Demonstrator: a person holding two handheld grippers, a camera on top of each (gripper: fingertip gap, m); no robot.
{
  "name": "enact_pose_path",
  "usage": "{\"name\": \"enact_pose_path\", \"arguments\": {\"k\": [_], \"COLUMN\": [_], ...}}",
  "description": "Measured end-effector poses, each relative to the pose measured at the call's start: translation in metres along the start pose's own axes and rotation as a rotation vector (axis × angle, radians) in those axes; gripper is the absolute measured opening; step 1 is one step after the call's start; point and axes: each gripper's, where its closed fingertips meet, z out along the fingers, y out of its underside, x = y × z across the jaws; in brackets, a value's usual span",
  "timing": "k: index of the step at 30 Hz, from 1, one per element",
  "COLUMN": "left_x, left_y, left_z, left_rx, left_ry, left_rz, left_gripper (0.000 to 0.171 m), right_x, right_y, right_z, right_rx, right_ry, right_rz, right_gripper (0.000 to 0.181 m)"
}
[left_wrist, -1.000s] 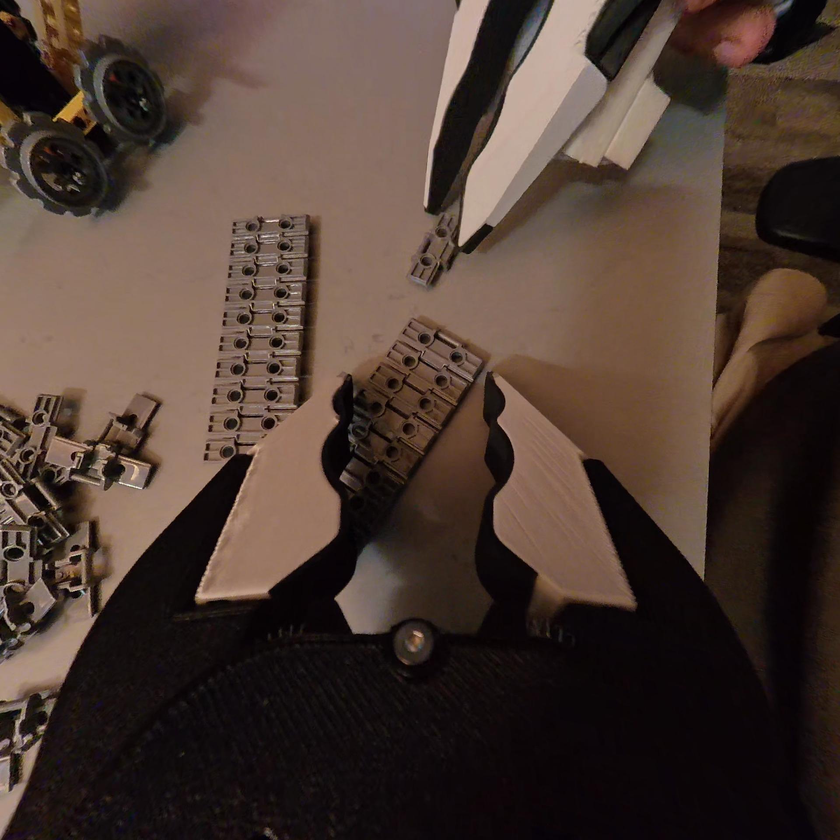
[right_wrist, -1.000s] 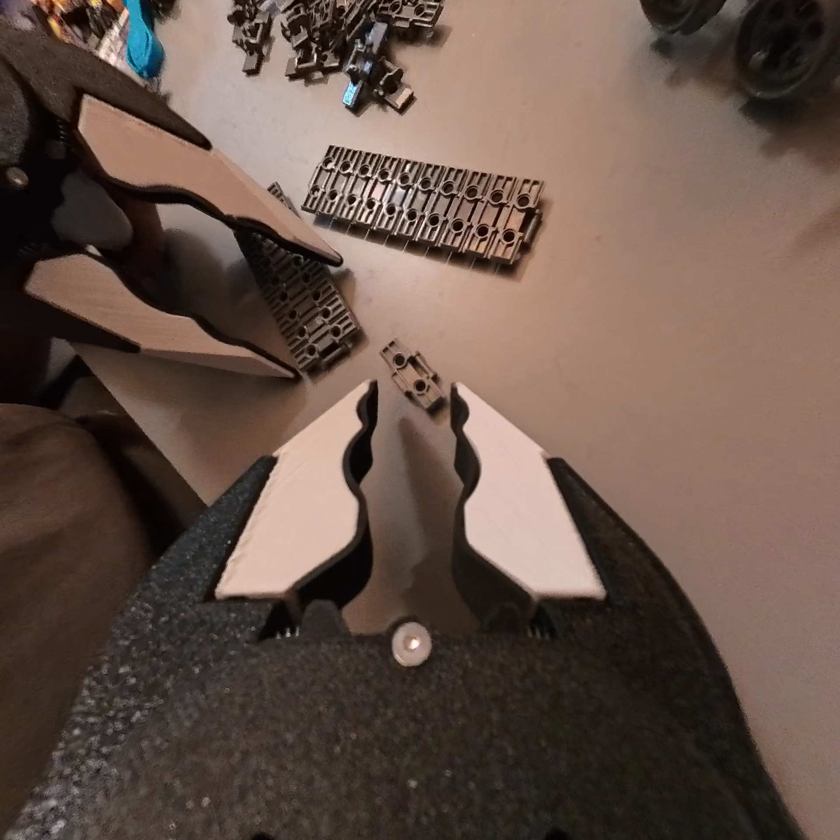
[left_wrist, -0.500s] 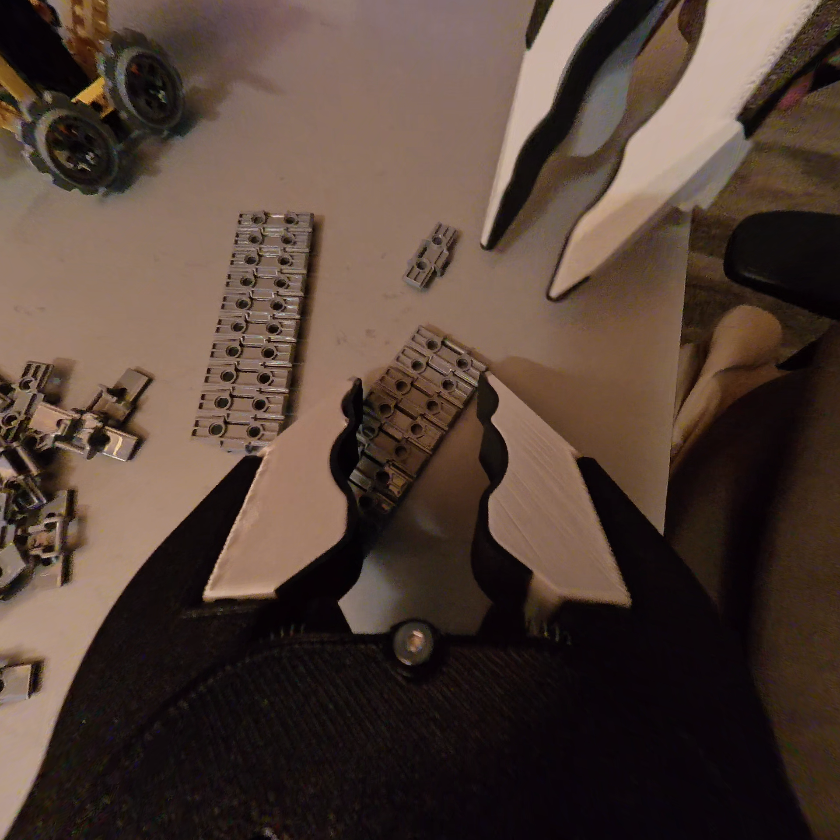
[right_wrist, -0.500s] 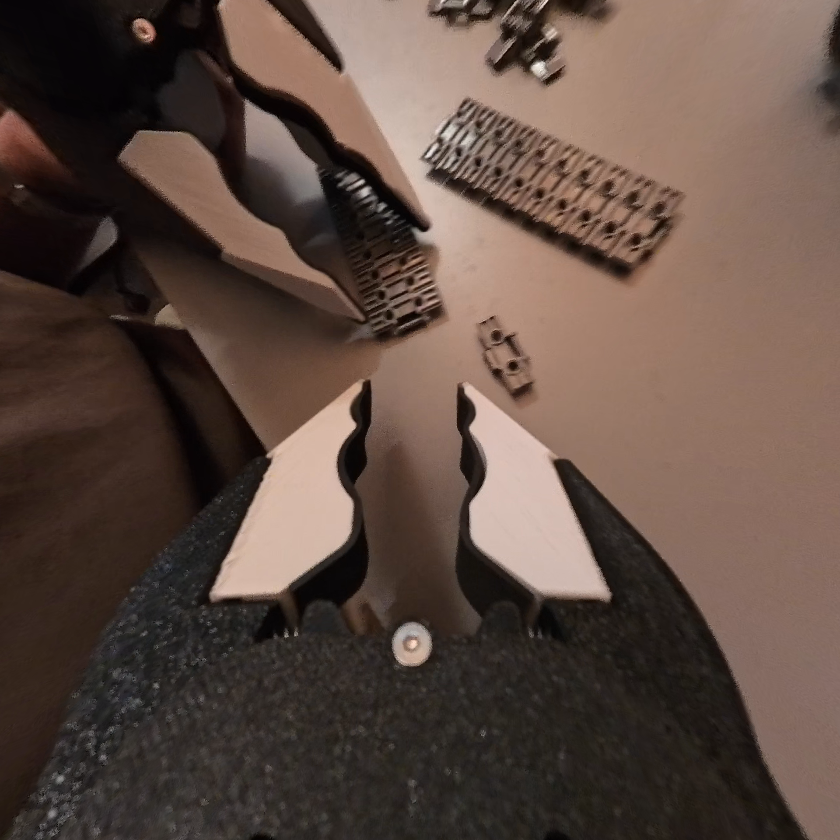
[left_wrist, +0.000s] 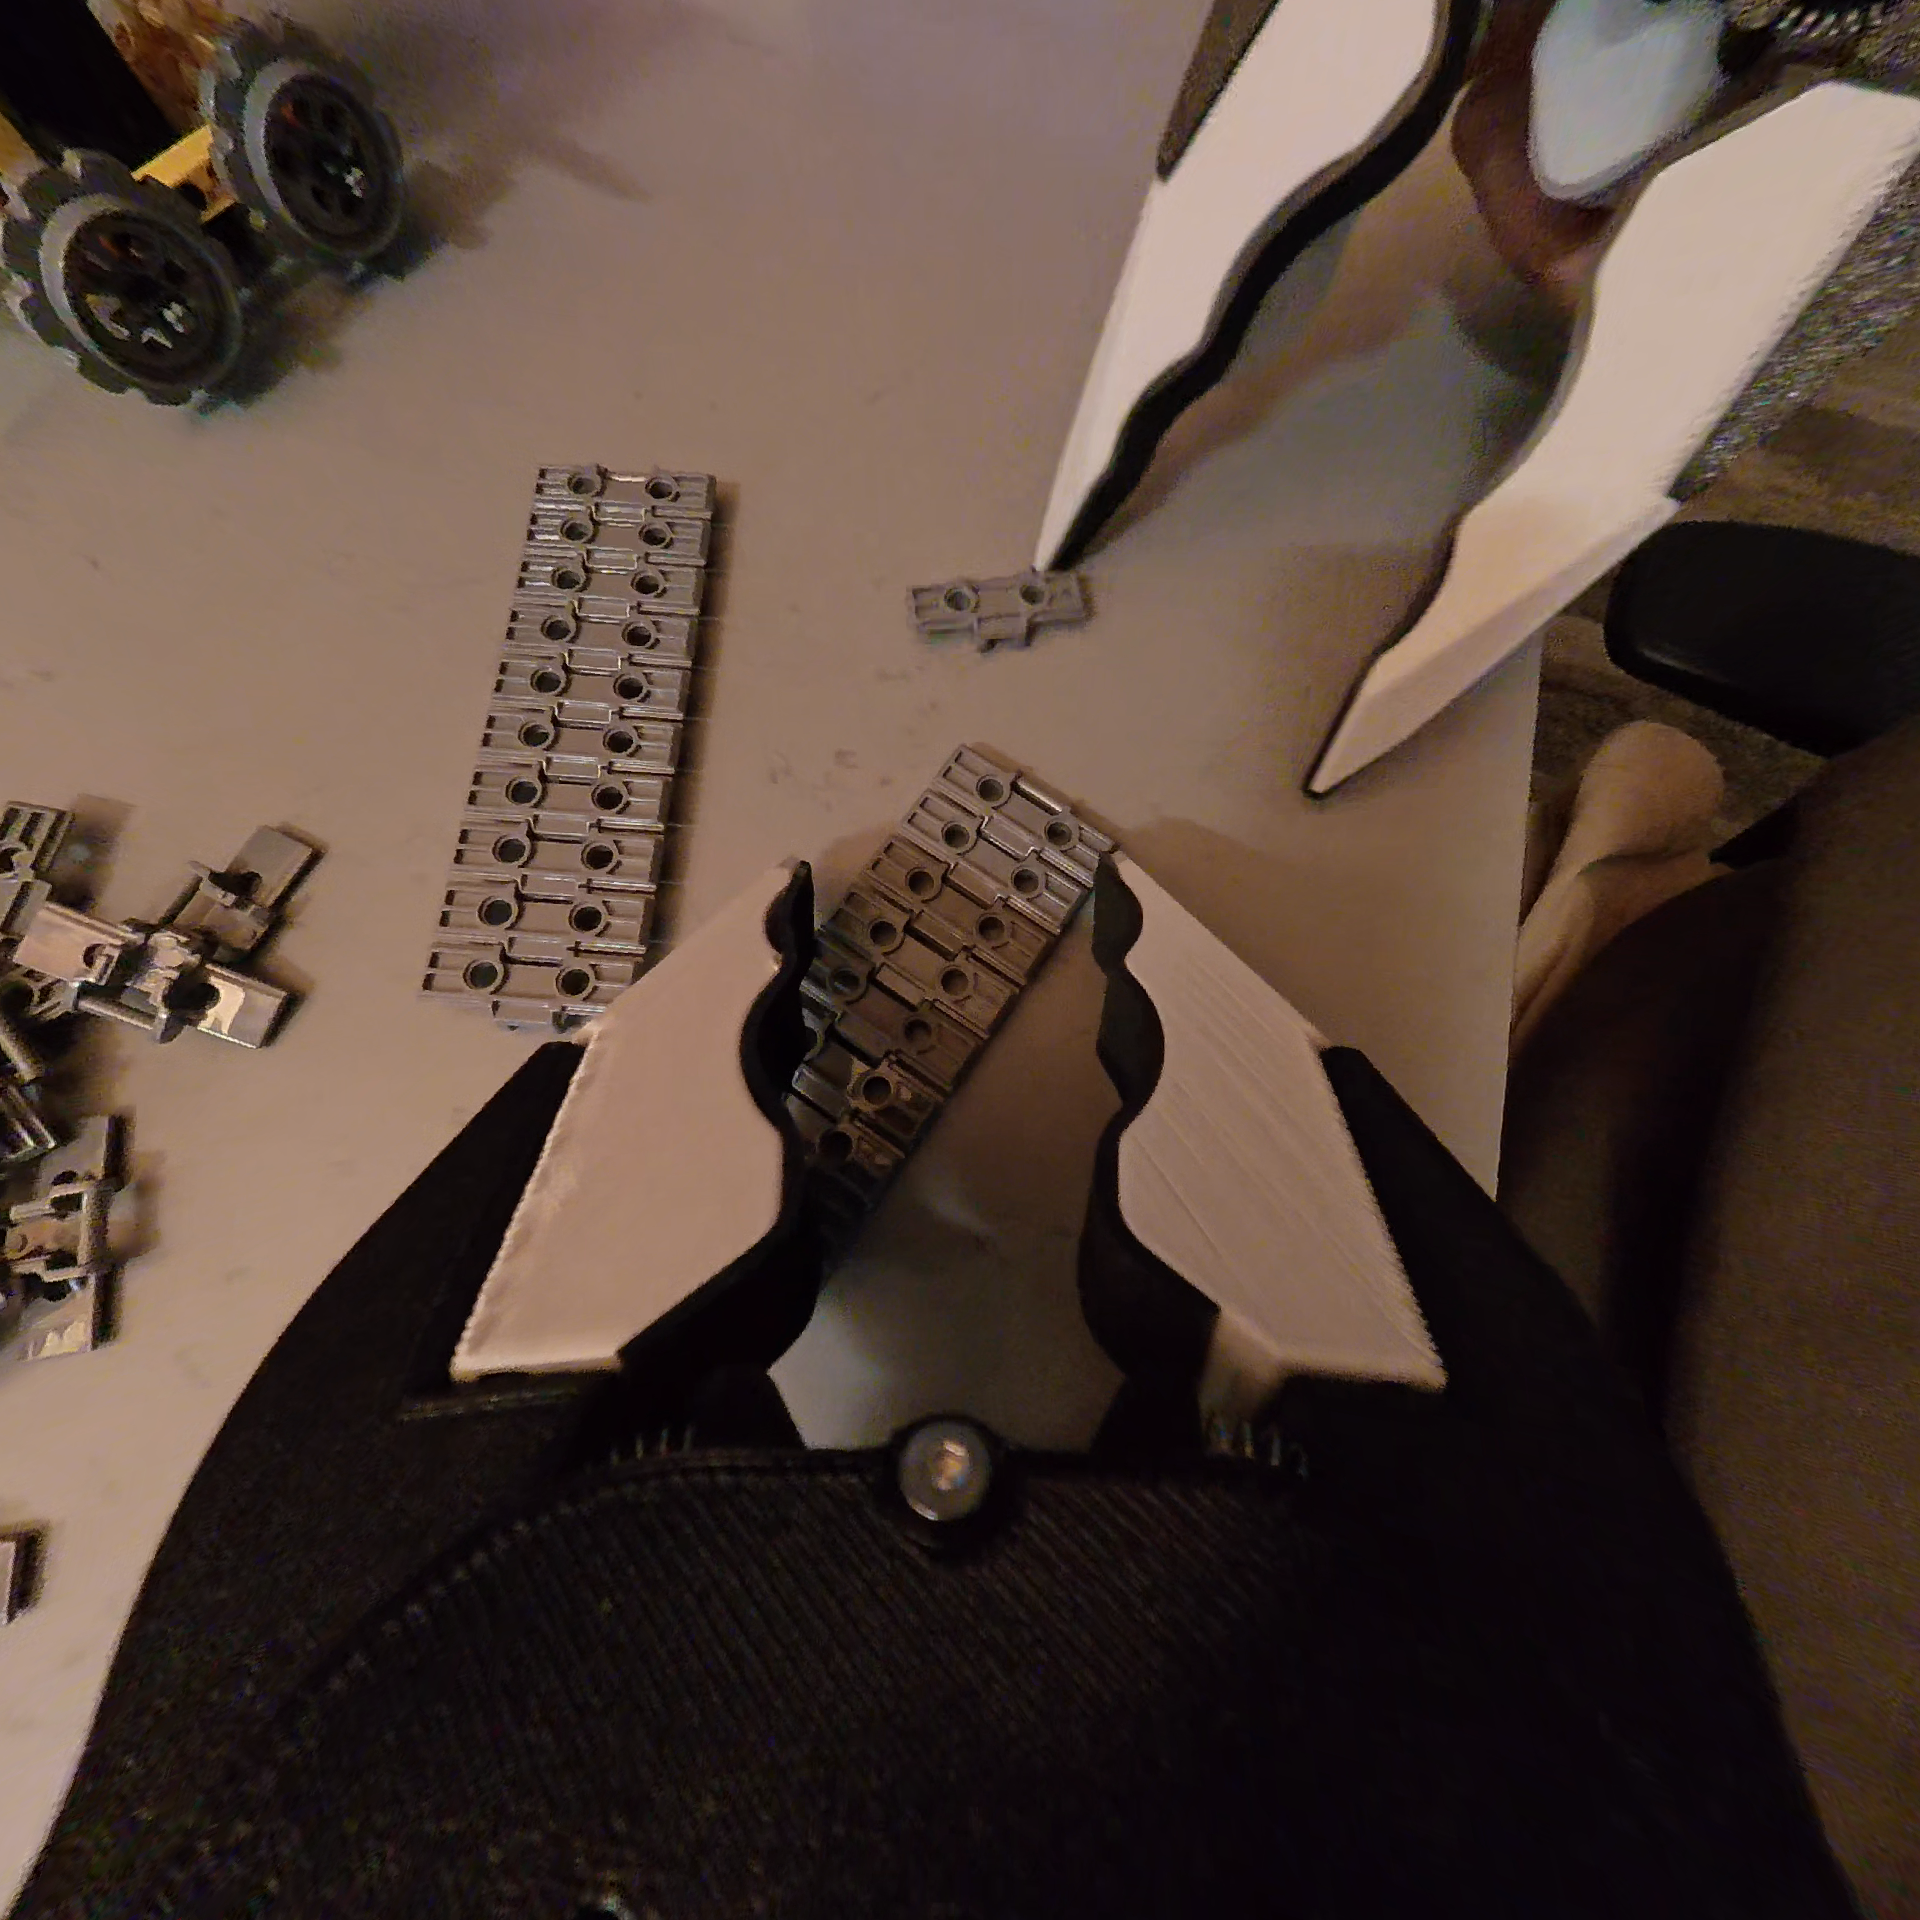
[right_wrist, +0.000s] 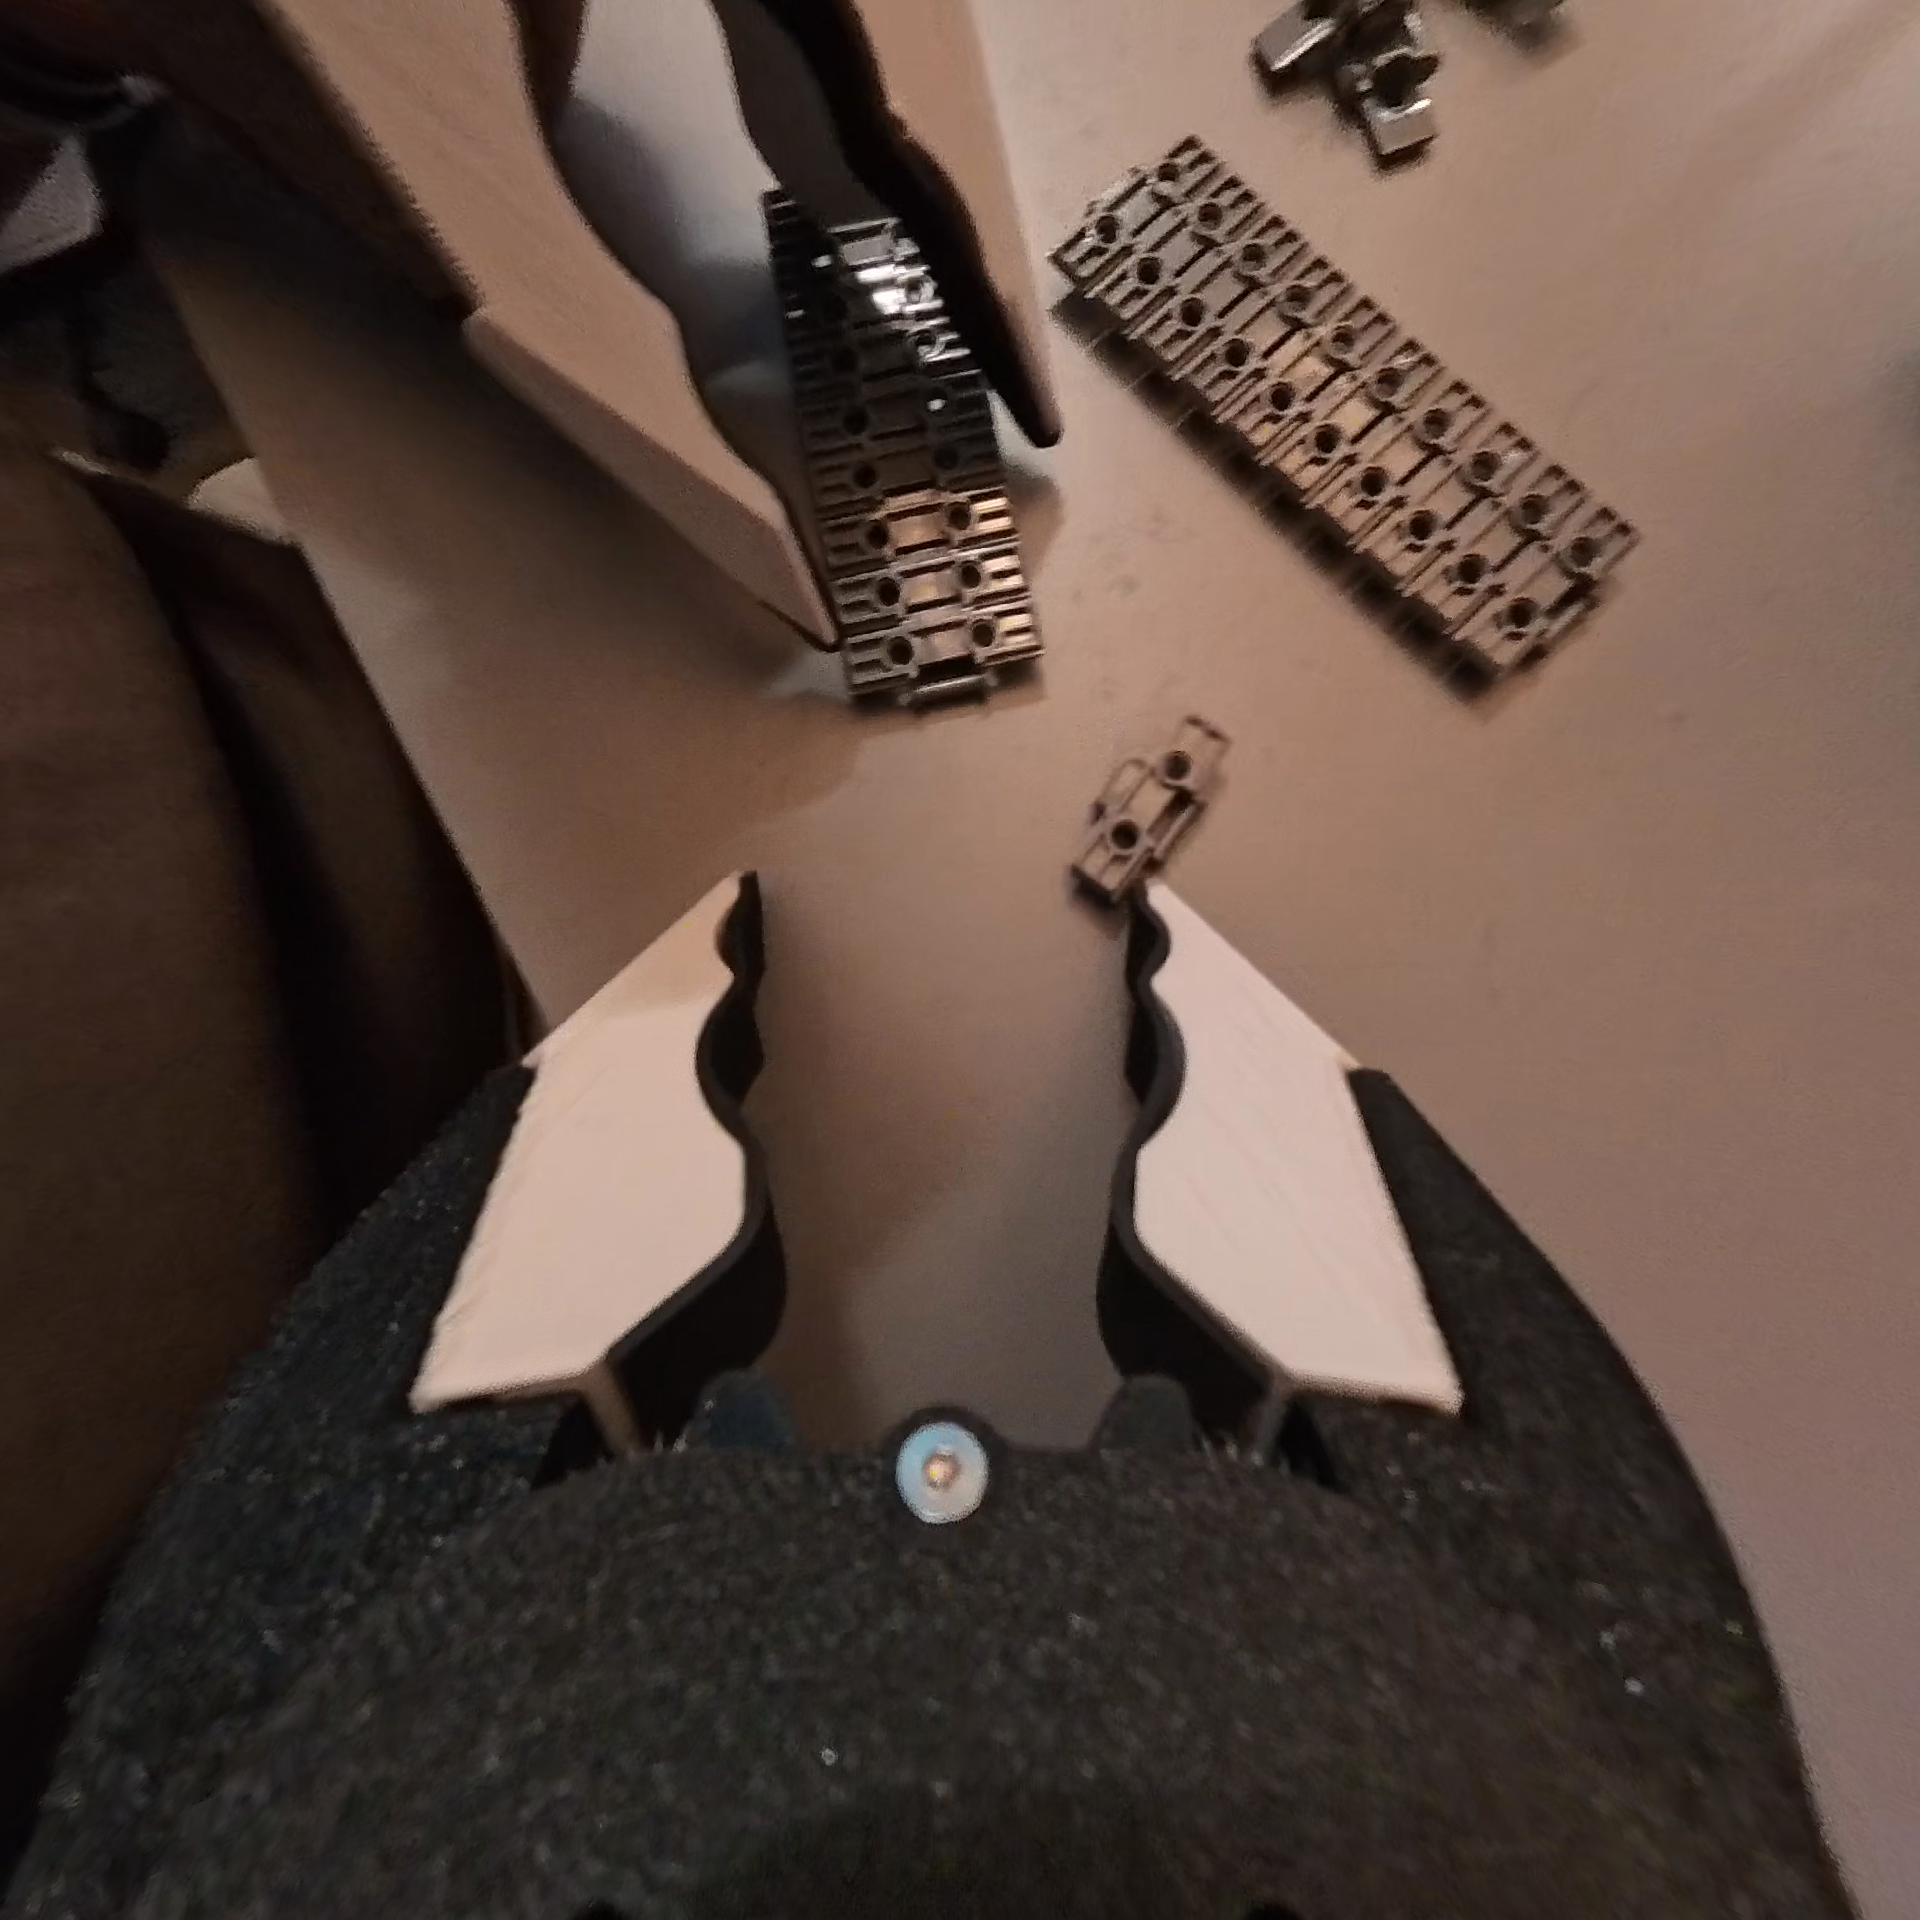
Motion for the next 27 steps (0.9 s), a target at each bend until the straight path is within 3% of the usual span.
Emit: {"name": "enact_pose_path", "arguments": {"k": [6, 11, 20, 27], "left_x": [0.0, 0.001, 0.0, 0.003], "left_y": [-0.001, 0.0, 0.004, 0.003], "left_z": [-0.001, 0.0, 0.003, 0.003], "left_rx": [0.007, -0.003, -0.028, -0.025], "left_ry": [0.016, 0.013, -0.013, 0.025], "left_rz": [-0.013, -0.007, 0.014, 0.002], "left_gripper": [0.053, 0.054, 0.054, 0.062], "right_x": [0.004, 0.029, 0.033, 0.034], "right_y": [-0.003, -0.018, -0.019, -0.021], "right_z": [-0.009, -0.01, 0.003, 0.003], "right_rx": [0.033, 0.099, 0.039, 0.014], "right_ry": [0.025, 0.141, -0.077, -0.183], "right_rz": [-0.042, -0.261, -0.428, -0.441], "right_gripper": [0.061, 0.05, 0.05, 0.045]}}
